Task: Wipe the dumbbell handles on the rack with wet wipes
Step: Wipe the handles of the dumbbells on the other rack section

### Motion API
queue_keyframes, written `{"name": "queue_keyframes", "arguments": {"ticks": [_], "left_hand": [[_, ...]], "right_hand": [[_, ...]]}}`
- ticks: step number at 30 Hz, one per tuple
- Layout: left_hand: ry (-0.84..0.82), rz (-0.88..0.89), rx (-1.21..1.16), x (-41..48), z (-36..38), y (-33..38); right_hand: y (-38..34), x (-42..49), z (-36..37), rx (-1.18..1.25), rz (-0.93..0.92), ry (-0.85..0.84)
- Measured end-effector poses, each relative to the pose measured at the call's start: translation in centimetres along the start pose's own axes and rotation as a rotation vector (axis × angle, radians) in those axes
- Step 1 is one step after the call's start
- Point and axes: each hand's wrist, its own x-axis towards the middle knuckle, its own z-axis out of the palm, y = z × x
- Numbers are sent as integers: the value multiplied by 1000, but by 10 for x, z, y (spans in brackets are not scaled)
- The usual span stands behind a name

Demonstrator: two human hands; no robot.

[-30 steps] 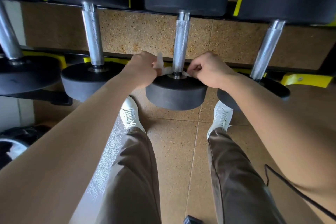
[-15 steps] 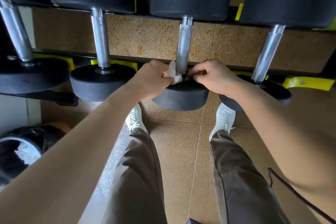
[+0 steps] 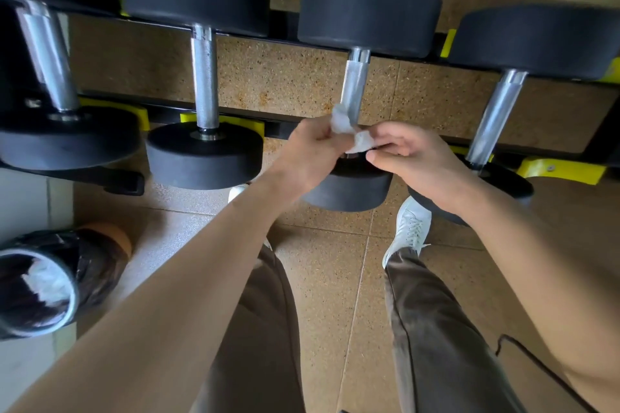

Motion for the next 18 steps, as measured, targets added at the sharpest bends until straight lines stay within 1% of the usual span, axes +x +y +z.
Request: {"name": "queue_keyframes", "arguments": {"ticks": [2, 3, 7, 9, 10, 12, 14, 16, 18], "left_hand": [[20, 7, -208, -9, -16, 3], [28, 22, -257, -14, -26, 5], [51, 136, -293, -29, -74, -2], [117, 142, -282, -35, -96, -10], [152, 142, -273, -38, -106, -14], [159, 163, -293, -43, -123, -22], [161, 186, -275, -46, -137, -28], [214, 187, -230, -47, -149, -31], [276, 158, -243, -44, -154, -35]], "right_hand": [[-15, -1, 12, 106, 10, -11], [-23, 1, 22, 184, 16, -12], [-56, 13, 74, 535, 60, 45], [-69, 20, 101, 638, 81, 69], [-76, 23, 115, 661, 91, 78], [-87, 27, 137, 687, 103, 118], [-96, 32, 157, 746, 130, 212], [-100, 38, 173, 757, 157, 290], [-103, 45, 185, 748, 146, 271]]}}
